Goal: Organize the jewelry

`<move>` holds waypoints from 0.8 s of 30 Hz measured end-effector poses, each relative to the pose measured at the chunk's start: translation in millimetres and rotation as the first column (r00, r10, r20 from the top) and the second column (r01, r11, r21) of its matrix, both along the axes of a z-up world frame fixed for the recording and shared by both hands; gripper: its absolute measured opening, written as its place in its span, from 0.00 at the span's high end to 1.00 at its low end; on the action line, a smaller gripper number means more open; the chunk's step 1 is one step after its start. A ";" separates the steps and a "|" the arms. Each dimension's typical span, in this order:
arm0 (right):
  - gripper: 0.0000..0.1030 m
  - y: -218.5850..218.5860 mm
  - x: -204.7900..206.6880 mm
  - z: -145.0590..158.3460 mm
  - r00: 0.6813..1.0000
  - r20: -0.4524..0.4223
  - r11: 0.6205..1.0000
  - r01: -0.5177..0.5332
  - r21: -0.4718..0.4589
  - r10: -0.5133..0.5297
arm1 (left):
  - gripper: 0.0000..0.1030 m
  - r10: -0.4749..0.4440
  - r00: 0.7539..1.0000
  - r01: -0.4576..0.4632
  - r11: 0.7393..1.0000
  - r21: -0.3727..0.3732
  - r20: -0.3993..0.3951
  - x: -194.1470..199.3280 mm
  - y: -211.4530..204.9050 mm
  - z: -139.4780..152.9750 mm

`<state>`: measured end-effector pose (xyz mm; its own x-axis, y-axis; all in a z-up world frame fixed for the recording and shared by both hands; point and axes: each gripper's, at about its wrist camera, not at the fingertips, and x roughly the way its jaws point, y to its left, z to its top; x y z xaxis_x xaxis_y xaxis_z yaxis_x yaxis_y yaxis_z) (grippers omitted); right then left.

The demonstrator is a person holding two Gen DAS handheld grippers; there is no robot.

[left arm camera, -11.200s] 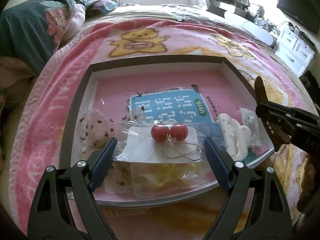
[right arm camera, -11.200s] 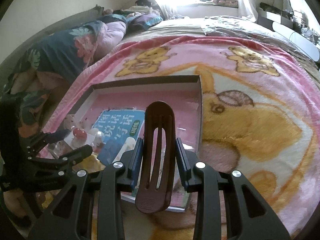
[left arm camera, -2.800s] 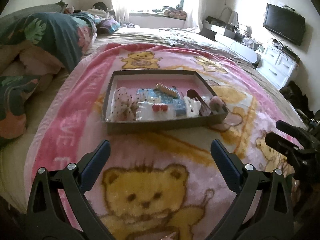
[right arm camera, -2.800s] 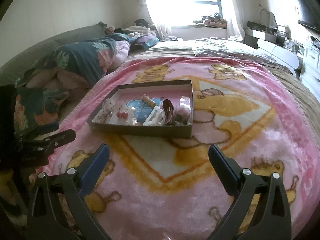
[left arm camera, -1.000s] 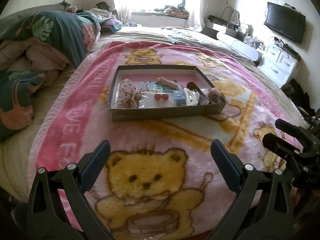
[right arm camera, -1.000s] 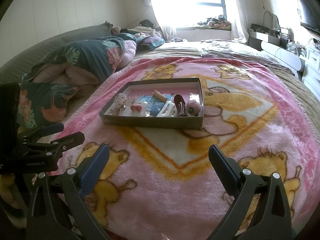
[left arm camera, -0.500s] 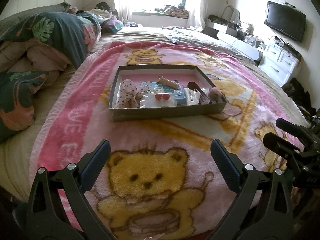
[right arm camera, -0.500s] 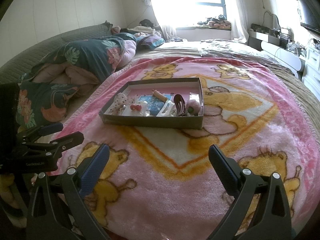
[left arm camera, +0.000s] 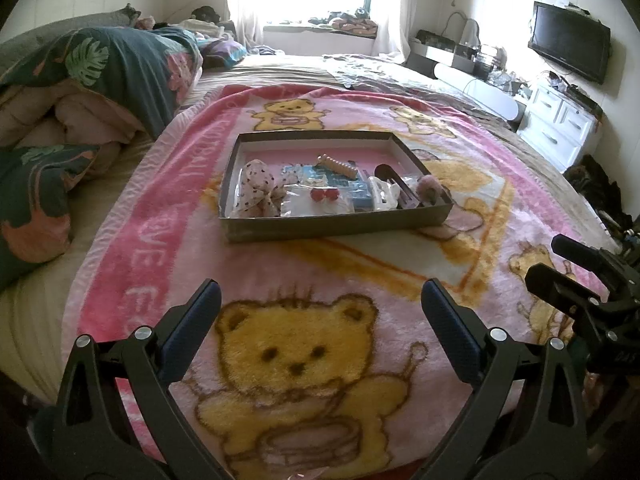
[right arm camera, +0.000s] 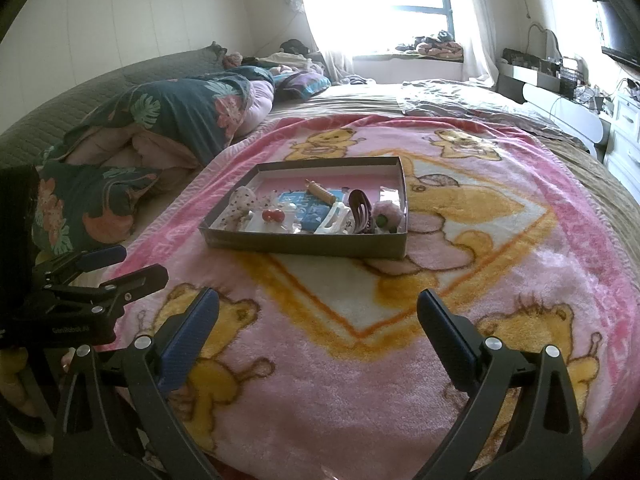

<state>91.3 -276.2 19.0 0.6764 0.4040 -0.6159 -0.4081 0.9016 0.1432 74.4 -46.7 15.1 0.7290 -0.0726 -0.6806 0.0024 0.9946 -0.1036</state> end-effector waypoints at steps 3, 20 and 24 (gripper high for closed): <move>0.04 0.3 -0.1 0.0 1.000 0.000 1.000 0.000 -0.001 0.000 | 0.09 -0.002 1.000 0.002 1.000 -0.005 -0.003 0.1 -1.5 -0.1; 0.04 -6.2 5.1 -1.1 0.999 -0.007 0.999 0.049 -0.011 -0.049 | 0.09 0.015 1.000 -0.015 1.000 -0.006 -0.022 3.0 6.5 -9.3; 0.04 -13.0 16.3 -7.8 0.996 -0.030 0.996 0.085 0.001 -0.084 | 0.09 0.043 0.999 -0.043 0.999 -0.025 -0.026 9.1 18.3 -13.3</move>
<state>107.6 -289.2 11.2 0.6895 0.3474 -0.6355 -0.3260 0.9324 0.1560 83.5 -28.4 1.8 0.7145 -0.0593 -0.6972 -0.0434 0.9907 -0.1287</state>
